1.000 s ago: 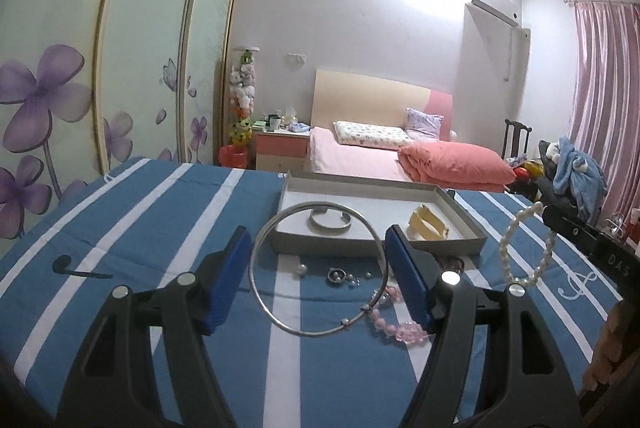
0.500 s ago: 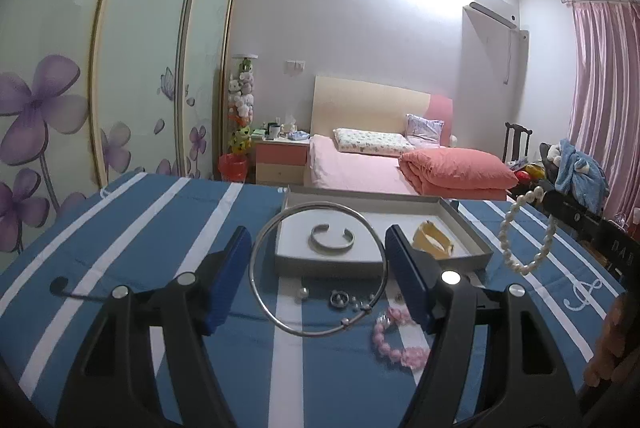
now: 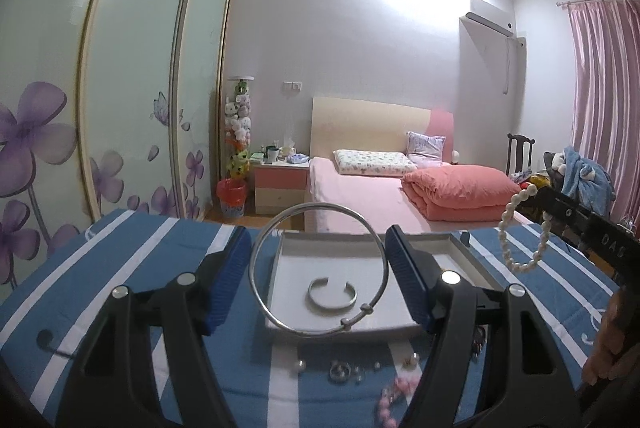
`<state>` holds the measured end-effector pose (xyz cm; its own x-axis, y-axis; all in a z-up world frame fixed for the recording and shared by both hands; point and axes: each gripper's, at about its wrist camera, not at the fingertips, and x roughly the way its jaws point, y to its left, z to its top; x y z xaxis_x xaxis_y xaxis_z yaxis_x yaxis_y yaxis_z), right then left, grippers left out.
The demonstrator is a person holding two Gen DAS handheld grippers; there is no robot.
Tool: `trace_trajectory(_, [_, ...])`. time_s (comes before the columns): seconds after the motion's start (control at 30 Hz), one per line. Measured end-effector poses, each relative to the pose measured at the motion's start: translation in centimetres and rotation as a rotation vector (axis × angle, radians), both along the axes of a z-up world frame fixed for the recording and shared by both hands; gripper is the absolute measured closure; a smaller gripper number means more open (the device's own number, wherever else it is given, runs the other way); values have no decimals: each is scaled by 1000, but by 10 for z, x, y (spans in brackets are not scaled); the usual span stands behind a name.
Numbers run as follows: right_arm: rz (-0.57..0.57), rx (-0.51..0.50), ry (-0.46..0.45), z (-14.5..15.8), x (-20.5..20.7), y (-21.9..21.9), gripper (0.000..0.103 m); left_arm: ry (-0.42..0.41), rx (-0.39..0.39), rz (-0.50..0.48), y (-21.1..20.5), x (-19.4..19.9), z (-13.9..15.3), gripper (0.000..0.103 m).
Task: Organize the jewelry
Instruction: 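Lower the pearl bracelet into the tray with the right gripper while the left drops the bangle there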
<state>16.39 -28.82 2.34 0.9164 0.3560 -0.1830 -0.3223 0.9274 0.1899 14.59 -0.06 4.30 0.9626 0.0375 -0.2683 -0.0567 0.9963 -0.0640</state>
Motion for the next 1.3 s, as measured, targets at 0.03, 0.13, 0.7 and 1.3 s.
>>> trace_trajectory(0.03, [-3, 2, 0, 0, 2, 0, 93, -1, -3, -4, 0, 5, 0, 35])
trace_trajectory(0.13, [-15, 8, 5, -1, 16, 1, 93, 2, -9, -7, -2, 22, -1, 35])
trace_trajectory(0.7, [-36, -17, 158, -41, 88, 19, 93, 87, -14, -15, -2, 102, -42, 35])
trace_trajectory(1.3, [-32, 6, 249, -57, 107, 19, 63, 174, -11, -17, -5, 134, -72, 35])
